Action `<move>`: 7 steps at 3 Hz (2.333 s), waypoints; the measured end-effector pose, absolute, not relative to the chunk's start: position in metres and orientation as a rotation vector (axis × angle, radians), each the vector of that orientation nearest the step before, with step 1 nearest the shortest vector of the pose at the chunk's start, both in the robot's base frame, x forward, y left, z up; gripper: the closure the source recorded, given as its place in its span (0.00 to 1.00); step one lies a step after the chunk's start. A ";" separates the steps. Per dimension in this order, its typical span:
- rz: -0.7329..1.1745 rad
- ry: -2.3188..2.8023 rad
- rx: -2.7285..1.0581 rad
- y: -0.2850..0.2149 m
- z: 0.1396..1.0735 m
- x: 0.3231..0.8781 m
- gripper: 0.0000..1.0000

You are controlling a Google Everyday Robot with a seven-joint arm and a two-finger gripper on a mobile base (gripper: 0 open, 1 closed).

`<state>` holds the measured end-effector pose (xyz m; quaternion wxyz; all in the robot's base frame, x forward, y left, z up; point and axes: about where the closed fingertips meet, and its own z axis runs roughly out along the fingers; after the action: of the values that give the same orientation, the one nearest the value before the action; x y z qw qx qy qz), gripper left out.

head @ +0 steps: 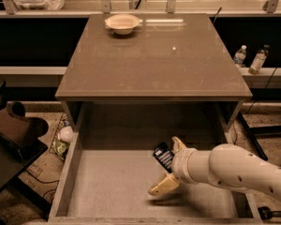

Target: Pick rxbar blueberry from top drawer and place on counter

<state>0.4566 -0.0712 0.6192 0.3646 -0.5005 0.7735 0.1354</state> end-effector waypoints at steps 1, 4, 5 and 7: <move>0.349 2.036 -1.238 -0.073 0.619 0.474 0.00; 0.347 2.192 -1.099 -0.095 0.607 0.499 0.00; 0.344 2.198 -1.108 -0.093 0.605 0.499 0.00; 0.240 2.244 -1.185 -0.096 0.590 0.499 0.16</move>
Offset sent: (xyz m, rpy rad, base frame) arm 0.0876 -0.0257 0.0080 -0.0557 0.1221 -0.2815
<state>0.4993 -0.0959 0.5903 0.2921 -0.4448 0.8419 0.0900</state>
